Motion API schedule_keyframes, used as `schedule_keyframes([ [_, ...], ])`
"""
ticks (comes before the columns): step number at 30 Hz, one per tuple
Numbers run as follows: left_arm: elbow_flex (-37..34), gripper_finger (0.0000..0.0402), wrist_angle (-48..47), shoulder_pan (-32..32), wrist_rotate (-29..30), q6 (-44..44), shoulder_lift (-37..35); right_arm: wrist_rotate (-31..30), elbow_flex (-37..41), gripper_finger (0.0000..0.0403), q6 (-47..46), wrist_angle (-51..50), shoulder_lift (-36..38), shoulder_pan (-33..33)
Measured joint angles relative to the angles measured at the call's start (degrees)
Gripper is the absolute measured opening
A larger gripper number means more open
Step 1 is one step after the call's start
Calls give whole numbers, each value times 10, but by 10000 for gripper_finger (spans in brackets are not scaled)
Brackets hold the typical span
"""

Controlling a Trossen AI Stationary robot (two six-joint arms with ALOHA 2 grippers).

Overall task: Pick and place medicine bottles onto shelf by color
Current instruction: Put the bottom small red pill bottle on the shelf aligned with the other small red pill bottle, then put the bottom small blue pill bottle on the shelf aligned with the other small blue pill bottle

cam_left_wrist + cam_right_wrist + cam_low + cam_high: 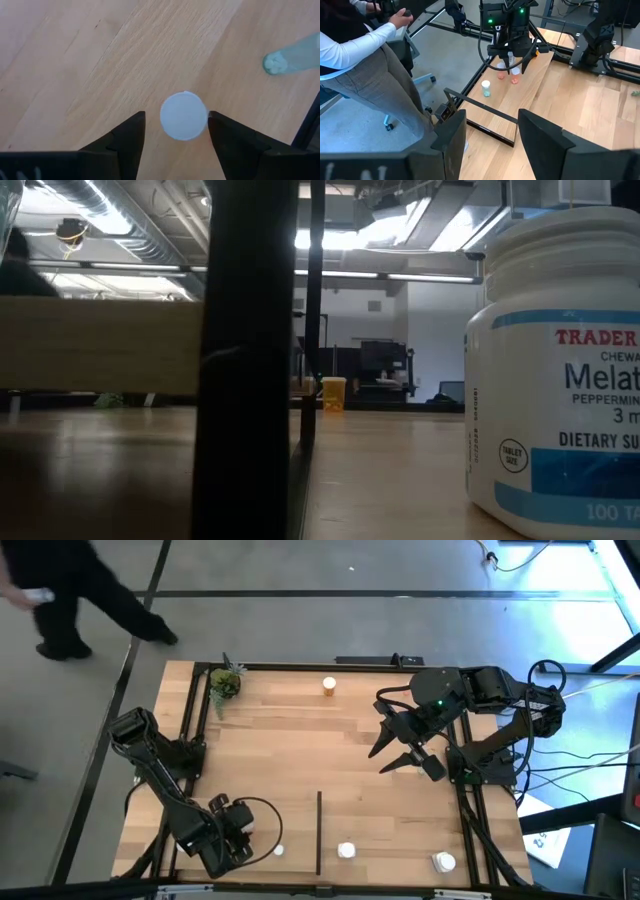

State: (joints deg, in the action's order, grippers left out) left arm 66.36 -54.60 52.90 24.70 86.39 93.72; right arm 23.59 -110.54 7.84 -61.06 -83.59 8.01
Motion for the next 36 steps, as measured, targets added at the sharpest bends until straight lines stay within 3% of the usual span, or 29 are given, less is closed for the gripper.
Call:
schedule_keyframes([
  [13, 28, 209, -26, 0, -1, 0, 0, 0, 0, 181, 0, 0, 0, 0],
  [27, 152, 207, -183, 0, -2, -20, 0, 0, 0, 181, 0, 0, 0, 0],
  [36, 199, 207, -220, -2, 11, -27, 0, 0, 0, 181, 0, 0, 0, 0],
])
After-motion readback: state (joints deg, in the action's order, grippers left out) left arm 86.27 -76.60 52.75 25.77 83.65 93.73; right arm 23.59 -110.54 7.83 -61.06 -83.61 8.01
